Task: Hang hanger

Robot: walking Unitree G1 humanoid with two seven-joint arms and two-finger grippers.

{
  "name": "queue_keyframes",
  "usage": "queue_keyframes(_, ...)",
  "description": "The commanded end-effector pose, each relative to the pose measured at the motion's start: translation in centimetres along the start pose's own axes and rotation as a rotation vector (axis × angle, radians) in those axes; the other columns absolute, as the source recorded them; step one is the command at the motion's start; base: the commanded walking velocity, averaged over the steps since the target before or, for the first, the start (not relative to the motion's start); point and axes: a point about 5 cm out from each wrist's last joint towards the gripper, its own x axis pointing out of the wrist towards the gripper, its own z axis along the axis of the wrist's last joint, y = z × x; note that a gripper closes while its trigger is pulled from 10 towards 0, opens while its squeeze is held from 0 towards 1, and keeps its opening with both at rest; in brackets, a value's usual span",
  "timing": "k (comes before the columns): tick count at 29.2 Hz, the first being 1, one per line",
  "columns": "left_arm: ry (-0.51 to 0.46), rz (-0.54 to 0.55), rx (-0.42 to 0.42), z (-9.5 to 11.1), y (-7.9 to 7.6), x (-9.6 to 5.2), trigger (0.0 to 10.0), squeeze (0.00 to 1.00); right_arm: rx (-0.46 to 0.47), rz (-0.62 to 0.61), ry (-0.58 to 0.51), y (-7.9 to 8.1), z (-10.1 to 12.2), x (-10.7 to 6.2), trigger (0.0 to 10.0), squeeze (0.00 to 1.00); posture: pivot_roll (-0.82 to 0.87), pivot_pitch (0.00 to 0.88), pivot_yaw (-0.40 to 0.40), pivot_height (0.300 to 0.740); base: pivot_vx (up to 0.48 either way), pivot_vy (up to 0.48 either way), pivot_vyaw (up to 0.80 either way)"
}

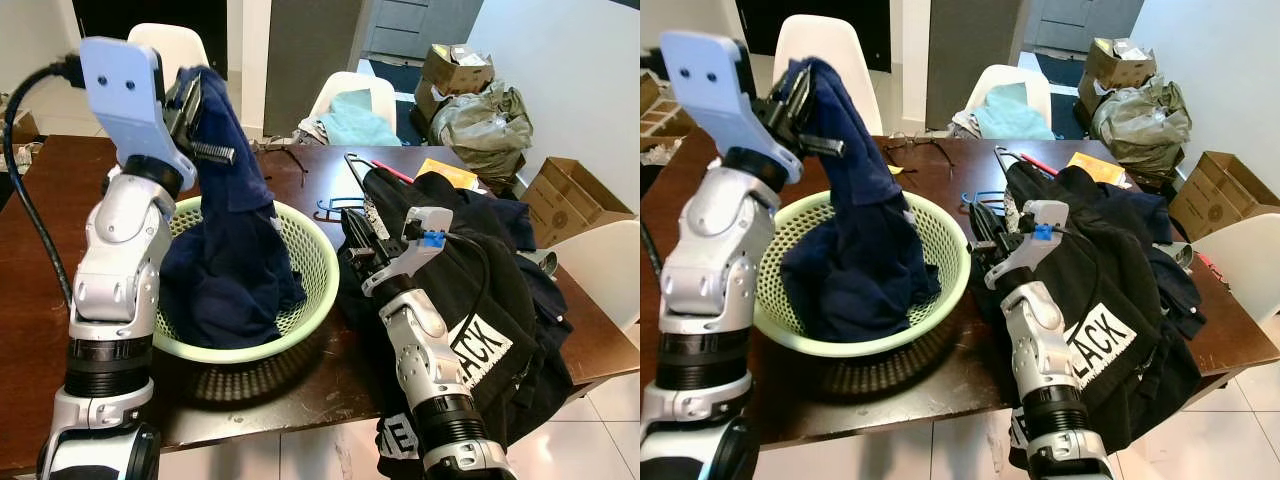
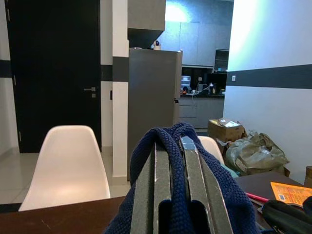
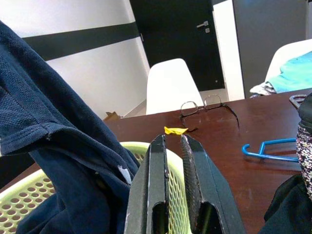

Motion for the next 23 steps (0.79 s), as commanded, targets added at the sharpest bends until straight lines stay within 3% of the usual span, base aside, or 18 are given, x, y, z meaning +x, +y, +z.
queue_keyframes(1, -0.013, -0.015, 0.024, 0.3, -0.3, 0.1, 10.0, 0.0, -0.001, -0.007, 0.003, -0.2, 0.1, -0.1, 10.0, 0.0, 0.01, 0.046, -0.125, 0.74, 0.0, 0.0, 0.0)
queue_keyframes(9, 0.056, 0.002, 0.024, -1.0, -0.4, -0.5, 10.0, 0.0, 0.006, -0.013, 0.005, 0.0, -0.1, -0.3, 10.0, 0.0, 0.01, 0.049, -0.115, 0.74, 0.0, 0.0, 0.0)
queue_keyframes(23, 0.062, -0.001, 0.032, -1.0, -0.3, -0.4, 10.0, 0.0, 0.011, -0.016, 0.009, -0.1, -0.2, -0.4, 10.0, 0.0, 0.01, 0.051, -0.115, 0.74, 0.0, 0.0, 0.0)
